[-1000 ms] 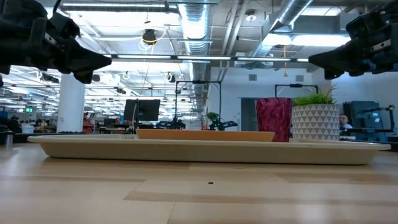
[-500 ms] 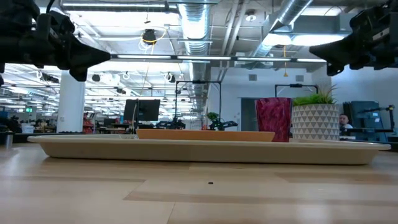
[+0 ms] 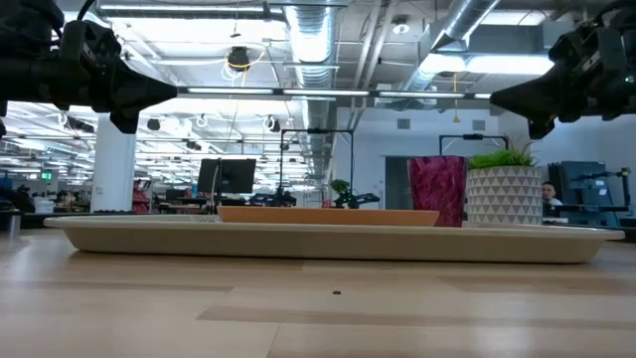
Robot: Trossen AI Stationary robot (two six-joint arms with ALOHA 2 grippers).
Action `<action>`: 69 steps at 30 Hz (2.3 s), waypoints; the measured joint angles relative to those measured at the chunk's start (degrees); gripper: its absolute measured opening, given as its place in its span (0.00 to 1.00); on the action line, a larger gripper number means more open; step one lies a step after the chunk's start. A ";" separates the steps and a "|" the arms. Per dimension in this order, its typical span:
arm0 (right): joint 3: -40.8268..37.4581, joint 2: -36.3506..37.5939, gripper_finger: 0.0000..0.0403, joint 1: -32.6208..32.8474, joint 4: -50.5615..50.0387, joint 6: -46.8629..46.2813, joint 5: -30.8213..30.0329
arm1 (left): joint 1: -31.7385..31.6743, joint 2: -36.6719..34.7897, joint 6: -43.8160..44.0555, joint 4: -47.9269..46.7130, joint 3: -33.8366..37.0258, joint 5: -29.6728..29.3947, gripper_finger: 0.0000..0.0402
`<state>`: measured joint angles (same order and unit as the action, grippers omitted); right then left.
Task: Pick and place plate/cup/fork/spoon on tray
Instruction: Return to Home Position
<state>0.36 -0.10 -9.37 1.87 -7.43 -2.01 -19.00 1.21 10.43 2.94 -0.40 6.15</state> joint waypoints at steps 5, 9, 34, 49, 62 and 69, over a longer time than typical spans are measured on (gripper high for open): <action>0.00 -0.72 0.10 0.00 -0.13 -3.09 0.54 | 0.00 0.00 0.42 0.00 0.02 -0.11 0.00; 0.00 -0.67 0.10 0.00 -0.29 -3.10 0.54 | 0.00 0.01 0.38 0.00 0.02 -0.19 0.00; 0.00 -0.65 0.10 0.00 -0.55 -3.14 0.52 | 0.00 0.00 0.16 0.00 0.02 -0.21 0.00; 0.00 -0.65 0.10 -0.02 -0.57 -3.14 0.49 | 0.02 0.00 0.13 -0.01 0.02 -0.21 0.00; 0.00 -0.65 0.10 -0.02 -0.57 -3.14 0.47 | 0.02 0.00 0.13 -0.01 0.04 -0.20 0.00; 0.00 -0.65 0.10 -0.02 -0.57 -3.14 0.47 | 0.01 0.00 0.13 0.00 0.04 -0.19 0.00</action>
<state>0.36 -0.75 -9.39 1.30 -10.57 -1.54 -18.99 1.21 10.57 2.94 -0.36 5.96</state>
